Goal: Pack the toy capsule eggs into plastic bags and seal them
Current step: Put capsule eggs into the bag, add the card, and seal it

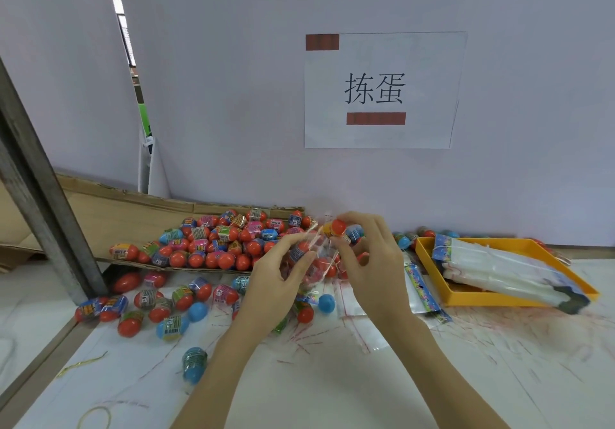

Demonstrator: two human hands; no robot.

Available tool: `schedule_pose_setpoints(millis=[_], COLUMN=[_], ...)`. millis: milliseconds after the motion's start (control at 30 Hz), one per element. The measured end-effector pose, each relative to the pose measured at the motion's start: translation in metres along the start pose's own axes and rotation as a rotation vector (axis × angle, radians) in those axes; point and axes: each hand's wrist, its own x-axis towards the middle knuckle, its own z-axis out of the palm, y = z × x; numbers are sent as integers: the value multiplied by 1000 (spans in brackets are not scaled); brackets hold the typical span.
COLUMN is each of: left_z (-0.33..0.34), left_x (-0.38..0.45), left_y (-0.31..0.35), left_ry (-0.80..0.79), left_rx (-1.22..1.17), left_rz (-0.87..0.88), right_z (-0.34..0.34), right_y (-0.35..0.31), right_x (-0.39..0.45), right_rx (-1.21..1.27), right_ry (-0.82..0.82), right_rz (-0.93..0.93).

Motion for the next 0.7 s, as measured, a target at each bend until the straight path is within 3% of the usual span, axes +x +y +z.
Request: schedule_pose_setpoints(millis=[100, 333, 567, 700], left_z=[1, 1, 2, 4], left_x=[0, 1, 0, -1], left_y=[1, -3, -4, -5], left_ry=[-2, -20, -58, -20], left_rx=[9, 3, 26, 23], left_rz=[4, 21, 17, 34], right_z=[0, -4, -1, -5], right_y=[-1, 5, 3, 2], right_x=[0, 1, 1, 1], right_rx=[-75, 20, 34, -66], right_ry=[-30, -202, -10, -64], right_rz=[-70, -46, 66, 14])
